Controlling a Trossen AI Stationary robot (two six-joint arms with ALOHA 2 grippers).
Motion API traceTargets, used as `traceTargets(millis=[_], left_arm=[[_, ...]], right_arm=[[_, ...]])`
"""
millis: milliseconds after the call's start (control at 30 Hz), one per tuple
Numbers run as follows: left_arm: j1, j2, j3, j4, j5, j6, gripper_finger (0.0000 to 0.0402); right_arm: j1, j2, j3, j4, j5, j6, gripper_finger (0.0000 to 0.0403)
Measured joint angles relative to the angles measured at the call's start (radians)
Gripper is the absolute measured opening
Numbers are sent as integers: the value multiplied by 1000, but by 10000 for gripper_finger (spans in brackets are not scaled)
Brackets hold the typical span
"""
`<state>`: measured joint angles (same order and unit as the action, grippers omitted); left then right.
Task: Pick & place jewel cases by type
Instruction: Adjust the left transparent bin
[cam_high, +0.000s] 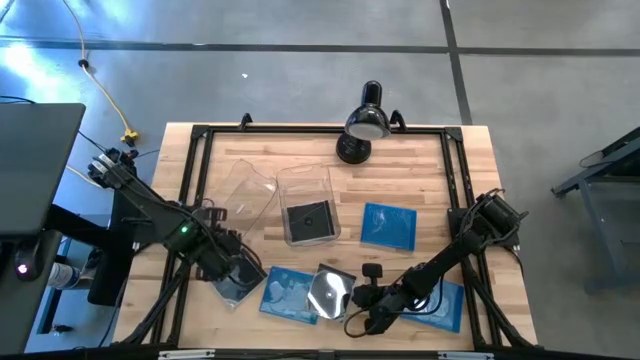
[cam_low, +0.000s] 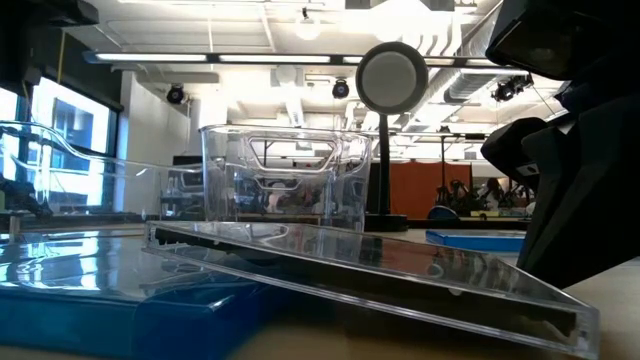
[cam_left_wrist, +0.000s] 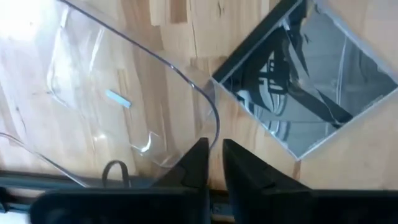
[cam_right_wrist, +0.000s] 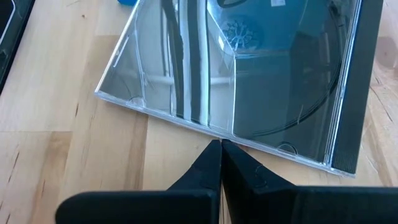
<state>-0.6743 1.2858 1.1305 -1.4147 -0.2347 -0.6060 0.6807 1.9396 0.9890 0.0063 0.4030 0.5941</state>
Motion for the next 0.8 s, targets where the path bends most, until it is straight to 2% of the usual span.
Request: traceTargets(millis=[167,300,567,800], left_arm=[[0,0,-11,7,-3,4,139],[0,0,-83,69,16,89,176],[0,0,-216,102,-13,129,175],[1,0,-319,245,-29,176,160]], right_arm=[[0,0,0,0,1,0,0],[0,0,0,-1,1,0,0],[0,0,0,-1,6,-6,0],[-5,0,0,-2,5,-8,0]])
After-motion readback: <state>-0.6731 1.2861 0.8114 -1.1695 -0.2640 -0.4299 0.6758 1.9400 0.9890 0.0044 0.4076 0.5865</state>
